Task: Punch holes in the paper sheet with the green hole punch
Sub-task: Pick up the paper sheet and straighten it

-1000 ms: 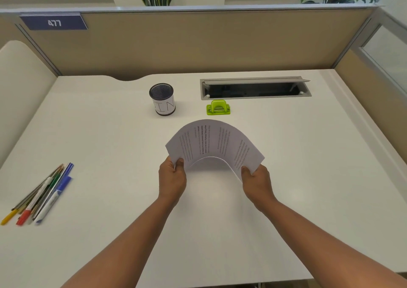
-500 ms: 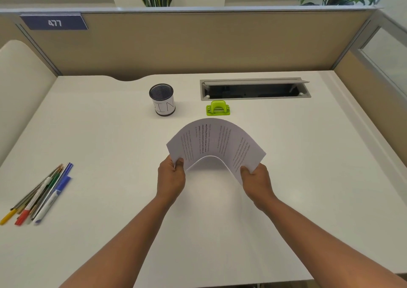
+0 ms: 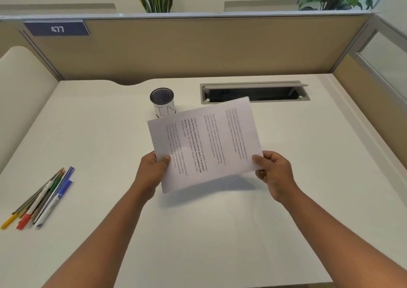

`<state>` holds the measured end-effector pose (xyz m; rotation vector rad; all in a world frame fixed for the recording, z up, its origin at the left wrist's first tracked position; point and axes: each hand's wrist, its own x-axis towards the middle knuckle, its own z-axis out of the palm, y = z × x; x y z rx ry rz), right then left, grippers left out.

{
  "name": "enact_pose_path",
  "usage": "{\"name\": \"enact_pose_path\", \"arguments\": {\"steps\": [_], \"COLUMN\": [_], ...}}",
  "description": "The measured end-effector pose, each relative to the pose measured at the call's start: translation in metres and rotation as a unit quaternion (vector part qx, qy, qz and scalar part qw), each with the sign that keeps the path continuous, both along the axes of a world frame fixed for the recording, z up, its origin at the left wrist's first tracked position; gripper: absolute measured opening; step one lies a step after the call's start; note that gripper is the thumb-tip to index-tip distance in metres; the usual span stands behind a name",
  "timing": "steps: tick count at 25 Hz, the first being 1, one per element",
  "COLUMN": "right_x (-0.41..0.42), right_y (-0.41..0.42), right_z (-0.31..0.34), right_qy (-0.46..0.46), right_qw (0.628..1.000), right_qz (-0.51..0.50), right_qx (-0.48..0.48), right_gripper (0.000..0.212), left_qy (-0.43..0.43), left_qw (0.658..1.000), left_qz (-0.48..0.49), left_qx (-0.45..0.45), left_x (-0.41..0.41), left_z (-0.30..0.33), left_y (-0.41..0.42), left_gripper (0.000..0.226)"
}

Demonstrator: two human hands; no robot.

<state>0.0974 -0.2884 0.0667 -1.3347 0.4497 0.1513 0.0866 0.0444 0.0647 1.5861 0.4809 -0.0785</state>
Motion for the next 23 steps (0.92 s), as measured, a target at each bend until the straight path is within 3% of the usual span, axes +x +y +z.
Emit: {"name": "enact_pose_path", "arguments": {"steps": [4, 7, 9, 17, 23], "right_x": [-0.012, -0.021, -0.023, -0.017, -0.014], "right_y": [0.02, 0.051, 0.068, 0.091, 0.073], "right_z": [-0.003, -0.003, -0.002, -0.002, -0.005], "right_qy": [0.061, 0.052, 0.047, 0.057, 0.018], "right_qw": [0.981, 0.975, 0.977, 0.982, 0.998], "right_qz": [0.004, 0.037, 0.038, -0.058, -0.037], "right_qx": [0.184, 0.214, 0.204, 0.172, 0.048], "right_gripper": [0.033, 0.017, 0.011, 0.02, 0.012], "left_qy": [0.04, 0.049, 0.054, 0.028, 0.0], "left_qw": [0.992, 0.982, 0.976, 0.968, 0.973], "left_qz": [0.049, 0.072, 0.087, 0.109, 0.104], "left_qx": [-0.105, -0.169, -0.19, -0.226, -0.204], "left_x": [-0.004, -0.009, -0.013, -0.027, -0.034], "left_z": [-0.007, -0.009, -0.01, -0.018, -0.025], "left_y": [-0.013, -0.032, -0.045, -0.071, -0.065], "left_gripper": [0.02, 0.023, 0.023, 0.025, 0.024]}}
